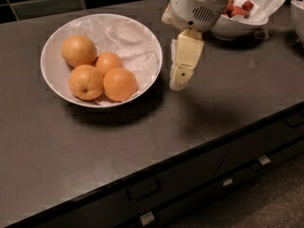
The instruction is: Pick orange from white bowl
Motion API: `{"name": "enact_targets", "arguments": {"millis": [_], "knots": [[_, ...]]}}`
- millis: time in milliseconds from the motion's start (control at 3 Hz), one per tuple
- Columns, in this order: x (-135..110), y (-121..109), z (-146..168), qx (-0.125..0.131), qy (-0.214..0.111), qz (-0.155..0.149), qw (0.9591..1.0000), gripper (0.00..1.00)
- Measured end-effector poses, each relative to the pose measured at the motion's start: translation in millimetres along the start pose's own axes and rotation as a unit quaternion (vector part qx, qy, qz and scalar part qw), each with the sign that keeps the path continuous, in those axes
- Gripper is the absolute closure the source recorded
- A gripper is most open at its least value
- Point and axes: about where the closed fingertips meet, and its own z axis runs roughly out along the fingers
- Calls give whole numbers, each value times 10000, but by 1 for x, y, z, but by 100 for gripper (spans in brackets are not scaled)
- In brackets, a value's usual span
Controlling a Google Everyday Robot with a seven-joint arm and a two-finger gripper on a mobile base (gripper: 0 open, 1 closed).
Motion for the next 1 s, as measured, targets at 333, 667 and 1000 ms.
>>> {"name": "enact_targets", "arguments": {"millis": [333, 667, 1000], "knots": [[-18, -15, 18, -84, -172, -26, 9998, 0], [-31, -25, 39, -169, -376, 1, 9992, 14], [-31, -26, 40, -172, -377, 2, 9991, 0]]}}
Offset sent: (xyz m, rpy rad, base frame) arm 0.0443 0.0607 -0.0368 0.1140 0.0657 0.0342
